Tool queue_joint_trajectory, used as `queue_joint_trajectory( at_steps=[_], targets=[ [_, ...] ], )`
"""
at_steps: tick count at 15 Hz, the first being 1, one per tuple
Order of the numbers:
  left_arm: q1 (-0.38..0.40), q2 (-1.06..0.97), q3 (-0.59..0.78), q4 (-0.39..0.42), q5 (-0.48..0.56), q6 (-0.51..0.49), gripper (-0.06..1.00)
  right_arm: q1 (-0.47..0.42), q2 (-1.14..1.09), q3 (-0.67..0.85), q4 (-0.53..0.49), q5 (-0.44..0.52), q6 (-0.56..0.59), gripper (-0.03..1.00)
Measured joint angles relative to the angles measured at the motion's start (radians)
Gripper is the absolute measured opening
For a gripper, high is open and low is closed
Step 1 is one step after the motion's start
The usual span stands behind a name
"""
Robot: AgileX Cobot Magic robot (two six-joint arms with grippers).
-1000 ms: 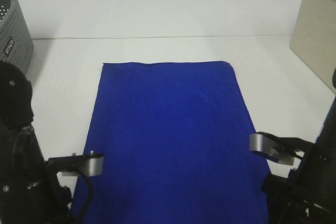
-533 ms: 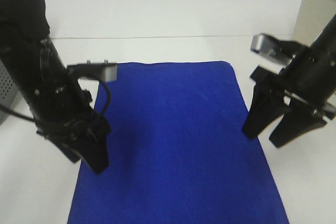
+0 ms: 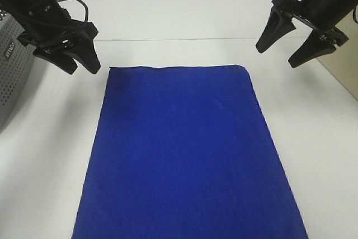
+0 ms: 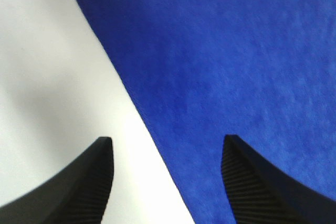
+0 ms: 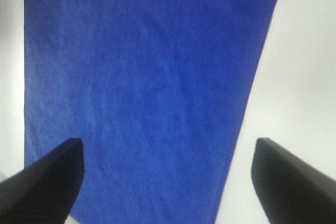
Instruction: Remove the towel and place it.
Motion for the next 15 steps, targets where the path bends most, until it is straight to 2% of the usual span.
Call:
queue_joint_trajectory(
  at_steps=[6,11,15],
  targets=[
    [0.085,0.3,-0.311,-0.064,0.01,0.006,0.57,0.0,0.281,-0.339,-0.01,0.0,-0.002,0.86],
    [0.09,0.479,-0.497,-0.082,0.016,0.015,0.58,0.0,0.389,-0.454,-0.028,0.0,-0.001,0.86],
    [0.09,0.526,-0.526,-0.1,0.016,0.016,0.57,0.0,0.451,-0.496,-0.022,-0.008,0.0,0.86]
  ],
)
